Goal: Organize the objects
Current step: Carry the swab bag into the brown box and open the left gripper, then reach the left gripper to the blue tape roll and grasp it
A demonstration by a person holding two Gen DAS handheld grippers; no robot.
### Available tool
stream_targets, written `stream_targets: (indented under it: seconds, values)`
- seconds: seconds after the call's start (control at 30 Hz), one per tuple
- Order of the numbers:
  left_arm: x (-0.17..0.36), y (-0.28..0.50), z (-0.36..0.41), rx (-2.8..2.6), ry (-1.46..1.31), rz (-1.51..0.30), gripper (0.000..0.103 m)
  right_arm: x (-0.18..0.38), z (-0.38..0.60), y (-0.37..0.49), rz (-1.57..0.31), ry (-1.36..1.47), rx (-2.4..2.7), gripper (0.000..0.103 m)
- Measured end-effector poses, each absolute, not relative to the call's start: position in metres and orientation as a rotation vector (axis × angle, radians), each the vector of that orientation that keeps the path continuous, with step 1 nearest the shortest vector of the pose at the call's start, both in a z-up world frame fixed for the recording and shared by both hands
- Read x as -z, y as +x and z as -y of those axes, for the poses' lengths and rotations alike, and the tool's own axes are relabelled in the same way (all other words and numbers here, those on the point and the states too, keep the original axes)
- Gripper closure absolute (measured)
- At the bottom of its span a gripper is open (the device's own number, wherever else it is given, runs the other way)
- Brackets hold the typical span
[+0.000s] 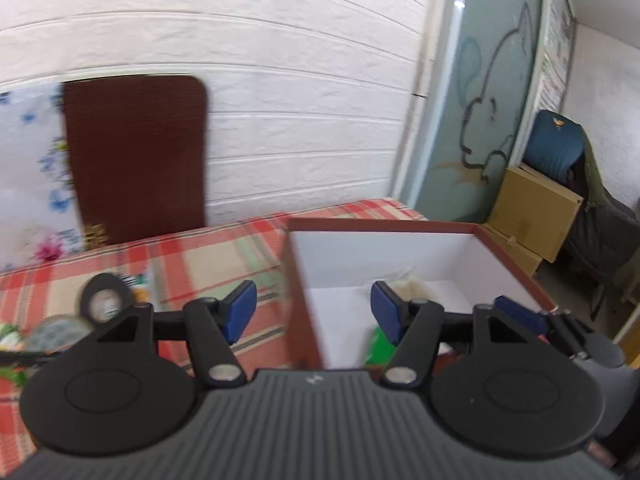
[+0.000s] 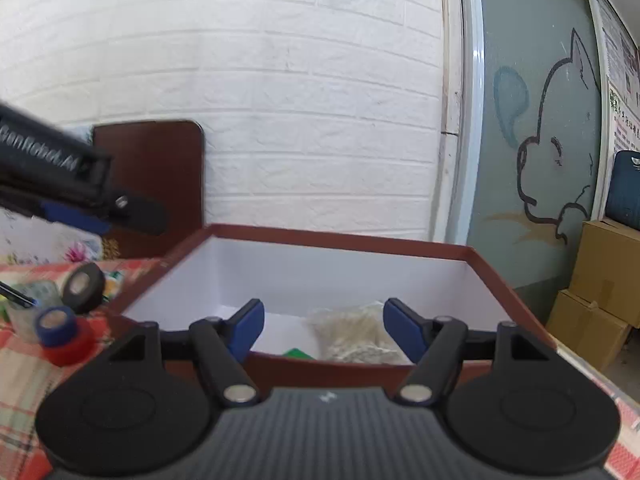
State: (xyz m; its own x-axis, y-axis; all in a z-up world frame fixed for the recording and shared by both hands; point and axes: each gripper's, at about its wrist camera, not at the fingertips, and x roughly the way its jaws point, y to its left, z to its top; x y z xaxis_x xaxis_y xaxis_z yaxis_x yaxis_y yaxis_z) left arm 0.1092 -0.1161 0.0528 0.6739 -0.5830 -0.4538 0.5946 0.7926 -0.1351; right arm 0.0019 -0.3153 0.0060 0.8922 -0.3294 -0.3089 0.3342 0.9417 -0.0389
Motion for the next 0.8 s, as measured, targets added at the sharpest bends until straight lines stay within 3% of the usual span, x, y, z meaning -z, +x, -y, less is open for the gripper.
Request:
stream_targets:
  seconds: [0.2, 0.37, 0.43, 0.5, 0.63, 0.67, 0.73, 0.8]
  values:
    - [-0.017, 0.117, 0.016, 0.41, 0.008, -0.585, 0.038, -0.027, 0.263, -0.01, -0.279, -0.014, 0.092, 0.035]
    - [0.03, 0.127, -0.056, 0.231, -0.034, -0.701, 0.038, -0.007, 0.196, 0.037, -0.473, -0.047, -0.12, 0.037]
    - [0.041, 0.126, -0.075, 0.196, -0.066, -0.729, 0.038, 0.006, 0.176, 0.063, -0.534, -0.074, -0.174, 0.033]
    - [0.049, 0.127, -0.09, 0.186, -0.114, -0.757, 0.038, 0.022, 0.158, 0.091, -0.583, -0.117, -0.198, 0.023]
    - [0.057, 0.12, -0.1, 0.197, -0.119, -0.739, 0.038, 0.039, 0.138, 0.134, -0.596, -0.2, -0.2, 0.021]
    - [0.058, 0.119, -0.1, 0.204, -0.113, -0.729, 0.037, 0.039, 0.136, 0.144, -0.592, -0.2, -0.211, 0.021]
    - [0.062, 0.116, -0.1, 0.217, -0.103, -0.707, 0.033, 0.037, 0.133, 0.159, -0.586, -0.18, -0.245, 0.045]
    - [0.067, 0.112, -0.095, 0.218, -0.067, -0.678, 0.026, 0.036, 0.131, 0.166, -0.627, -0.179, -0.252, 0.044]
